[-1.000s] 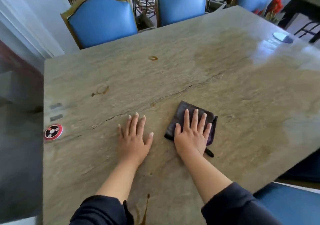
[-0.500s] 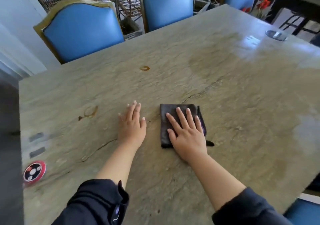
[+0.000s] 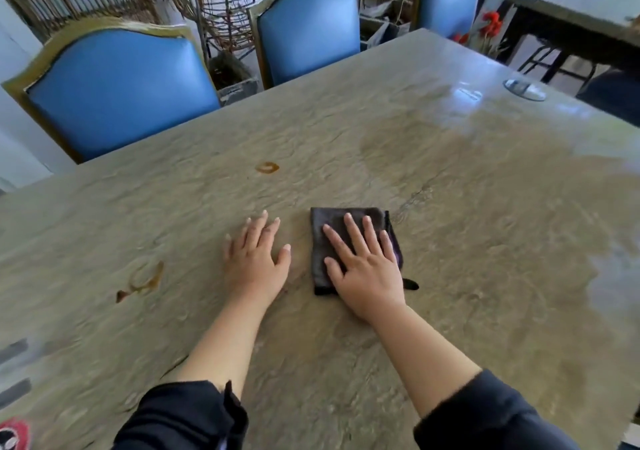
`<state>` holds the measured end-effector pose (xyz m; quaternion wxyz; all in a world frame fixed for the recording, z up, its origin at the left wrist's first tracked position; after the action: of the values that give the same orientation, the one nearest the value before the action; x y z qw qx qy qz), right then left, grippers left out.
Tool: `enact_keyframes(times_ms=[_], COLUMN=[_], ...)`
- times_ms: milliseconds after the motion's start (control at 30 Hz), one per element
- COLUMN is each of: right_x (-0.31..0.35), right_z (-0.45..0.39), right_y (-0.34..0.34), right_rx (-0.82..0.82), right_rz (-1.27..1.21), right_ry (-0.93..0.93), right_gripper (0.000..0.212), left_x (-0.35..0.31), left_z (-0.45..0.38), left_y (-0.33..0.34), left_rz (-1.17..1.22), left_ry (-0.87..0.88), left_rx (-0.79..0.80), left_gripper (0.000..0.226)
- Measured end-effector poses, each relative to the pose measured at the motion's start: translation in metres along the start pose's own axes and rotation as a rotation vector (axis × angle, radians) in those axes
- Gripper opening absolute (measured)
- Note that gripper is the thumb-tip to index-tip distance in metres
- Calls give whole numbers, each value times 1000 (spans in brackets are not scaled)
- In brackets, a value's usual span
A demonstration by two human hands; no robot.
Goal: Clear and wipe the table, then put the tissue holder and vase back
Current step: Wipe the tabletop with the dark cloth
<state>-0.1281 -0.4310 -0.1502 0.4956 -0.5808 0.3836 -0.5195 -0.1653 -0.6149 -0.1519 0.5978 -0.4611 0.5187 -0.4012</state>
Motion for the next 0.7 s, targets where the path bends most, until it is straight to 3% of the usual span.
enact_keyframes(times_ms=[167, 267, 400, 500, 567, 633, 700], right_x=[-50, -51, -3, 35, 35, 16, -4], right_z=[-59, -106, -140, -114, -90, -86, -103], right_y=[-9, -7, -2, 4, 5, 1, -1], right_rx=[-9, 25, 67, 82, 61, 61, 56], right_rz=[-23, -49, -31, -9, 21, 53, 61], right_ry=[421, 482, 215, -87, -243, -279, -130], right_gripper=[62, 62, 59, 57, 57, 59, 57], left_x=[-1, -1, -1, 5, 16, 33, 41], left_z=[-20, -18, -18, -30, -45, -54, -57], left_y=[11, 10, 4, -10, -18, -15, -9], left_rz=[-130, -128, -56, 112, 43, -82, -130], left_ry=[-16, -5, 20, 68, 52, -59, -106], left_rx=[-51, -67, -97, -147, -156, -58, -25], left_gripper=[65, 73, 74, 65, 56, 51, 55])
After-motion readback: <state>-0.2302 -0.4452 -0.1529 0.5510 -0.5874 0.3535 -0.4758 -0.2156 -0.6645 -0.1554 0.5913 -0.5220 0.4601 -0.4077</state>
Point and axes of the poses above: each hand's wrist, its own z-axis away from the middle knuckle, its own y-axis out of the palm, x = y × z, the point moved 7 cm from there along -z, towards the middle knuckle, and after that the axes turned 8 degrees about -y, right-handed, at the moved point
